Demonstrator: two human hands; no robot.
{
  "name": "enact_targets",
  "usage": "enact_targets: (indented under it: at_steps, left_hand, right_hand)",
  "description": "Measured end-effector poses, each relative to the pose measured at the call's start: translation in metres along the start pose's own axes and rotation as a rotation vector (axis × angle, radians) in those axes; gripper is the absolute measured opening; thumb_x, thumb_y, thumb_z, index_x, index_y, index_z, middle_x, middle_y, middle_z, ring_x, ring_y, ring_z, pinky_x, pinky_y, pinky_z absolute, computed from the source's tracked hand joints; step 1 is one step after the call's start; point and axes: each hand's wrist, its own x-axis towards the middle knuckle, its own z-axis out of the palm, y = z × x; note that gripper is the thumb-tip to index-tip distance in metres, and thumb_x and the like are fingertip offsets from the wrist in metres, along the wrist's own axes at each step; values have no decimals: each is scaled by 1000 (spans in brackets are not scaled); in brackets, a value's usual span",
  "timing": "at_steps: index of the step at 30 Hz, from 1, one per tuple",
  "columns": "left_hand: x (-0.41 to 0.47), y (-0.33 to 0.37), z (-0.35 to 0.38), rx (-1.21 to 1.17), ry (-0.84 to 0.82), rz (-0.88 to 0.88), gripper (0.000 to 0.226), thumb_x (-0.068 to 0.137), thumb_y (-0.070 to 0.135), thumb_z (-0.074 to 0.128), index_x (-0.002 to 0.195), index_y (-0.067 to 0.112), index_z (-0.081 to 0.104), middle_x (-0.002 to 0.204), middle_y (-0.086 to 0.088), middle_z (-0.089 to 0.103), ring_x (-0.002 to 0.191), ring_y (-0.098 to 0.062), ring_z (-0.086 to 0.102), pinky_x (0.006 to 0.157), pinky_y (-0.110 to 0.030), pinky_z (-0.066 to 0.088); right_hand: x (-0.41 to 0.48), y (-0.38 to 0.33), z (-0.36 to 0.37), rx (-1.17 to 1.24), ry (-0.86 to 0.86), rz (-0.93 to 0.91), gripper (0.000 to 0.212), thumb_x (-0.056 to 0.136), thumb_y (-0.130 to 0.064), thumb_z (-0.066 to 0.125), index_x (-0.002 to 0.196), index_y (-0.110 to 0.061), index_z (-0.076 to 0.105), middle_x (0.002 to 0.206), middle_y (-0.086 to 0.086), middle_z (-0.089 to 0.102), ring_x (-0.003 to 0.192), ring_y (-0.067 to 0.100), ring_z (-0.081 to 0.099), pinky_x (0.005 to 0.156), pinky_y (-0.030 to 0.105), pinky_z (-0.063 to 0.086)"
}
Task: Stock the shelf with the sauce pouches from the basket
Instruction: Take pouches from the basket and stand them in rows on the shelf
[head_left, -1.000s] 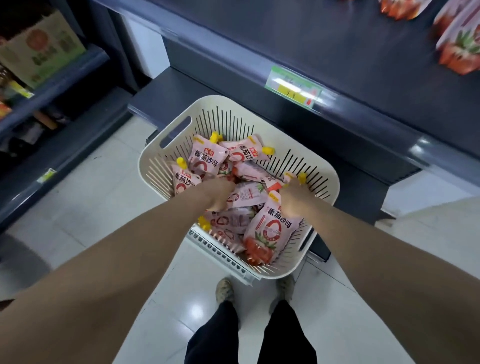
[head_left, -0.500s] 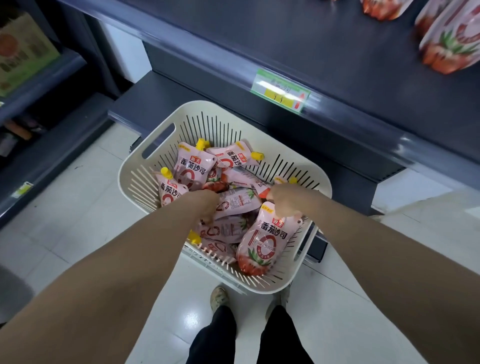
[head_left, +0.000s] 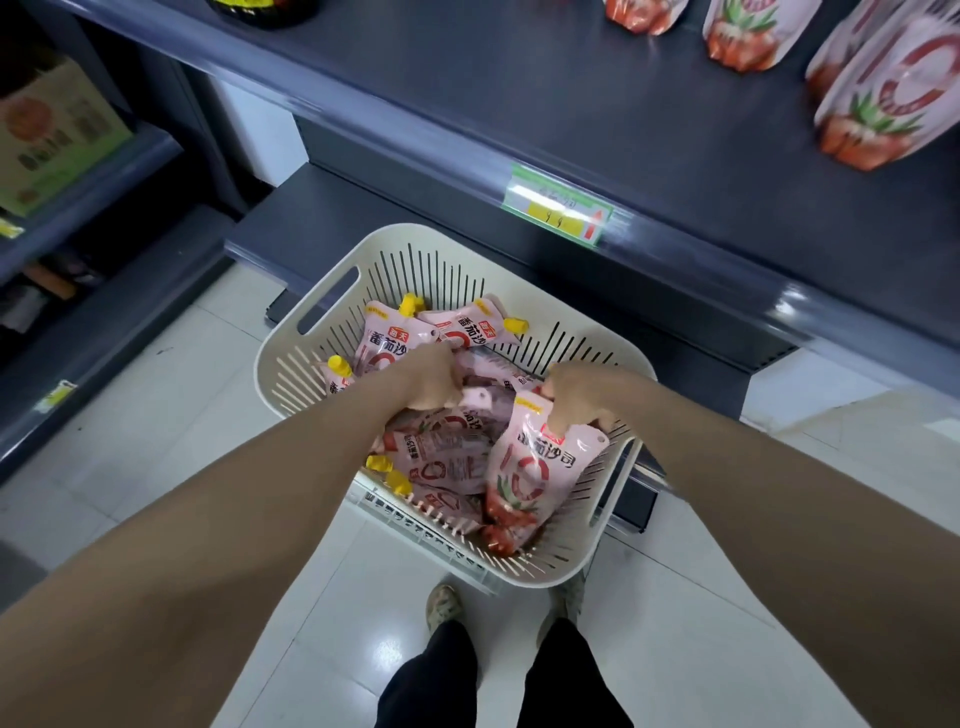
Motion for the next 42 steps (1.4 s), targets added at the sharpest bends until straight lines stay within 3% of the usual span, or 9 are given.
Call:
enact_targets:
  at_steps: [2,6,12,15,17,19,24,32,42]
  left_hand:
    - [-1,8,-9,-56,104,27,30,83,15,58,109,3,67,107,-18,65,98,-29,60,85,-35,47]
    - [-1,8,-6,-170,124,35,25,89,17,53,112,12,64,115,-12,62,93,-32,62,82,-36,51]
    - [1,3,2,-233,218,15,28,80,3,62,107,9,56,98,-12,59,87,-25,52,71,-28,39]
    - [3,5,9,-180,215,-24,35,82,5,61,116,10,59,118,-17,62,102,-31,57,82,-31,43]
    - [5,5,15,-202,225,-53,45,86,4,56,131,6,51,128,-18,58,115,-34,54,91,-33,44]
    - [4,8,15,-241,225,-21,36,88,-1,48,123,3,56,114,-19,62,106,-35,56,88,-36,46]
    - [-8,20,-8,-104,241,88,14,85,-2,45,84,2,58,88,-15,61,85,-29,54,72,-35,44]
    - [-76,66,-96,109,349,173,9,82,6,56,73,9,54,79,-9,54,74,-27,49,64,-29,38]
    - [-158,177,-180,169,584,426,19,80,-2,46,65,9,46,80,-11,51,78,-30,50,66,-35,43]
  right_hand:
    - [-3,-2,-7,54,101,-13,31,84,-11,64,111,3,61,88,12,64,60,19,56,53,27,49]
    - [-1,0,1,74,281,26,12,81,-7,66,92,-2,66,69,4,57,72,23,59,52,28,48]
    - [4,13,20,338,354,166,7,79,-5,68,83,-7,63,74,4,63,59,13,53,54,21,43]
    - [8,14,24,448,364,214,17,79,-5,66,67,-10,55,68,3,59,58,13,54,50,22,42]
    - [7,14,26,474,358,178,3,81,-5,62,79,-6,64,81,8,65,73,20,63,58,26,48]
    - [4,13,26,454,366,119,16,84,-5,59,97,-5,68,93,10,67,89,24,65,67,29,49]
    - [-20,1,6,219,534,-8,19,82,-1,53,65,-9,56,67,5,54,70,24,53,52,26,37]
    - [-107,6,-64,45,773,-70,24,83,-6,57,103,-10,68,104,8,64,91,28,62,69,32,51]
    - [-242,58,-128,-2,991,86,24,86,-4,53,103,-3,69,105,13,65,93,28,60,72,31,47]
